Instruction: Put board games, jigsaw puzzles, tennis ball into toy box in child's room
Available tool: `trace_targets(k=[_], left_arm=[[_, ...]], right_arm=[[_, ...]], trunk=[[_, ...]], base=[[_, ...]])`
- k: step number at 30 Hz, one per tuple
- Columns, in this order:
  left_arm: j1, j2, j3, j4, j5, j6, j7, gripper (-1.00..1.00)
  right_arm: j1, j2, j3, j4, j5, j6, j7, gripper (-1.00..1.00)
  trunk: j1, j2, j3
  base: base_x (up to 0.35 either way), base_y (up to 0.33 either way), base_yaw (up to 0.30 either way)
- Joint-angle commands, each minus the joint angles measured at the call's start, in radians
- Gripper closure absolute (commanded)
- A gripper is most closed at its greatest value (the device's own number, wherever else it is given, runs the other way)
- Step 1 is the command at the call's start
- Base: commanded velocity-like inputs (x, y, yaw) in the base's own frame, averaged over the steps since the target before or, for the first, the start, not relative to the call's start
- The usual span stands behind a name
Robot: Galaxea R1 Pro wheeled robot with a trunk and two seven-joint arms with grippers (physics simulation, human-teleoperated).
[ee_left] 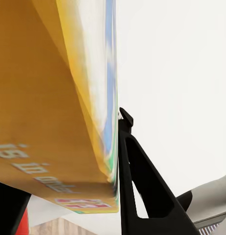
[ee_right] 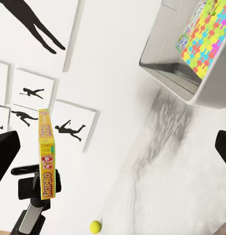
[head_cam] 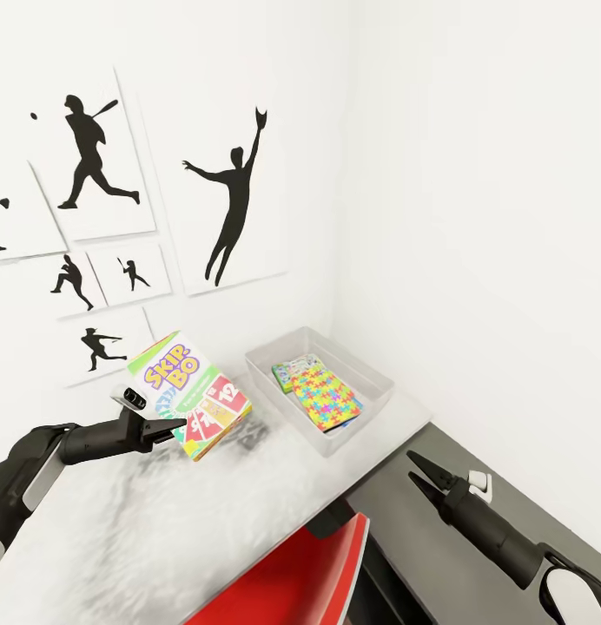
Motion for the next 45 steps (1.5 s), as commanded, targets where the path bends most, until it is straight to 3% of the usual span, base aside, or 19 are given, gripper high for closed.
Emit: trace_targets(k=[1, 45], left_arm=[[-0.001, 0.001, -0.003, 0.000, 0.001, 0.010, -0.005, 1.00], [-0.001, 0.001, -0.003, 0.000, 0.001, 0.010, -0.005, 1.00]], right_arm=[[-0.001, 0.000, -0.001, 0.000, -0.002, 0.006, 0.001, -1.00], [-0.001, 0.000, -0.001, 0.000, -0.002, 0.006, 0.001, -1.00]], trunk=[[0.001, -0.002, -0.002], [0.001, -0.002, -0.002]], base=[[0.022, -0.003, 0.000], [0.017, -0.027, 0.000]])
